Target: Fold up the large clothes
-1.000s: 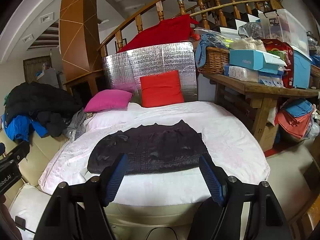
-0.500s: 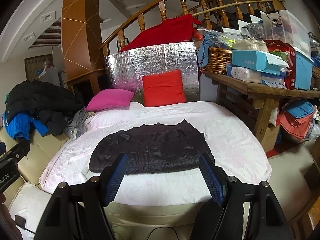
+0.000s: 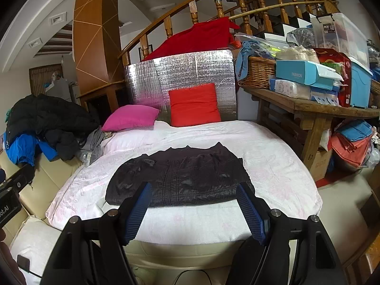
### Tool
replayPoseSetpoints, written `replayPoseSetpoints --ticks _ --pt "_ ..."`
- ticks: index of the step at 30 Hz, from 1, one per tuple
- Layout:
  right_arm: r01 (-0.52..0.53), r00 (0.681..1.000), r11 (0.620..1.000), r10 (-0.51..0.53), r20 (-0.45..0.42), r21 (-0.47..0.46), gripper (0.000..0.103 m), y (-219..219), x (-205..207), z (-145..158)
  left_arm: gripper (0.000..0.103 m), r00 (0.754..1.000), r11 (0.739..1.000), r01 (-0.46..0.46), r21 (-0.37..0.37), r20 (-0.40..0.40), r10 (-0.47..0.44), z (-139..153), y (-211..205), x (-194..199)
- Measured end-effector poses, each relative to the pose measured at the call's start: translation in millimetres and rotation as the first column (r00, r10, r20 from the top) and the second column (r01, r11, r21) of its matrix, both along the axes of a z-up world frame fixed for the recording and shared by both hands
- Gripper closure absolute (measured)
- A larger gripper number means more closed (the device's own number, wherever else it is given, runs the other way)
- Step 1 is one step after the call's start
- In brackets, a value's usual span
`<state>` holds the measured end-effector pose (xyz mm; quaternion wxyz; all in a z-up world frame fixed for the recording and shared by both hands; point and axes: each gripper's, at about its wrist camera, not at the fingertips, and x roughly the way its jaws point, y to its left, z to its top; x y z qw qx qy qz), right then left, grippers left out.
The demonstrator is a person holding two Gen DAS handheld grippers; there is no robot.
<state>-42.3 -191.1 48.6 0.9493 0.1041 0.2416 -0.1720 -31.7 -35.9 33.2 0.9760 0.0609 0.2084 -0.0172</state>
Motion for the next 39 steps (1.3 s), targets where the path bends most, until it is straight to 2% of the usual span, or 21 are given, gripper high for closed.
replayPoseSetpoints --ticks 39 --pt "-0.006 1.000 1.000 0.005 -0.025 -0.018 0.026 18 8 -5 0.009 1.000 1.000 -0.014 -0.028 -0.025 0.013 -8 13 7"
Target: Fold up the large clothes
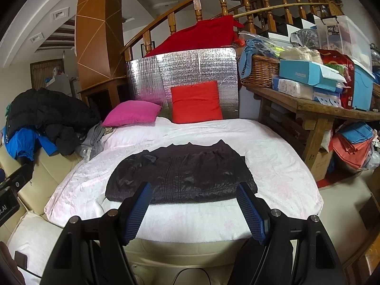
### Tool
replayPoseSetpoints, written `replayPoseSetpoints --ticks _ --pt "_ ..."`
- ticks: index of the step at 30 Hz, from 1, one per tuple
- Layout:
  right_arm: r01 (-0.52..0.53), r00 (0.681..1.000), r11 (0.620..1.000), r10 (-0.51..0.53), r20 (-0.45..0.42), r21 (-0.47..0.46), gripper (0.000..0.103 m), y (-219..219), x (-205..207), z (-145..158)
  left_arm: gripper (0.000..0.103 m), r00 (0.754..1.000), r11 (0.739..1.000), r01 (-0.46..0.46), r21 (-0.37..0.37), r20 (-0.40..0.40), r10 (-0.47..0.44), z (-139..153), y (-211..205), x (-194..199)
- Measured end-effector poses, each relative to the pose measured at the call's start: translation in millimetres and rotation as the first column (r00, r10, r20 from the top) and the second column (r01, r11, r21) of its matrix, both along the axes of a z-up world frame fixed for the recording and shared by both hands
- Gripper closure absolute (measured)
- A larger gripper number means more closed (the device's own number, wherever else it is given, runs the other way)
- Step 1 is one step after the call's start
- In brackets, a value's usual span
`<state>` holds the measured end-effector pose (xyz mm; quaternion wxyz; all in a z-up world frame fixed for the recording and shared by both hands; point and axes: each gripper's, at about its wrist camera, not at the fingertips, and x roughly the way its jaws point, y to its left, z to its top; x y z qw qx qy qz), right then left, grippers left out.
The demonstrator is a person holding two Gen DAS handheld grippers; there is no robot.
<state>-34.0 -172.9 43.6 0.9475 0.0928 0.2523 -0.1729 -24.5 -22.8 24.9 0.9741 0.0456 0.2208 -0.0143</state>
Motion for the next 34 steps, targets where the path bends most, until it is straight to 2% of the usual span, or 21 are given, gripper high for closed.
replayPoseSetpoints --ticks 11,21,25,29,32,34 --pt "-0.002 1.000 1.000 0.002 -0.011 -0.006 0.026 -2 16 -3 0.009 1.000 1.000 -0.001 0.005 -0.031 0.001 -8 4 14" --pt "0.008 1.000 1.000 -0.009 -0.029 -0.013 0.026 -13 54 -6 0.009 0.996 1.000 -0.024 0.001 -0.083 0.024 -21 6 45" --pt "0.002 0.999 1.000 -0.003 -0.038 -0.018 0.026 -20 70 -9 0.009 0.995 1.000 -0.002 -0.001 -0.104 0.002 -25 3 63" --pt "0.012 0.999 1.000 -0.012 -0.050 -0.003 0.026 -45 95 -12 0.009 0.988 0.998 0.042 -0.054 -0.144 -0.050 -31 4 107" --pt "0.068 0.996 0.998 -0.069 -0.048 -0.012 0.025 -84 121 -17 0.009 0.983 0.994 -0.037 -0.101 -0.182 0.018 -43 24 172" --pt "0.121 0.989 0.992 -0.123 -0.076 -0.033 0.018 -122 146 -28 0.009 0.966 0.988 -0.125 -0.094 -0.238 0.100 -61 43 232"
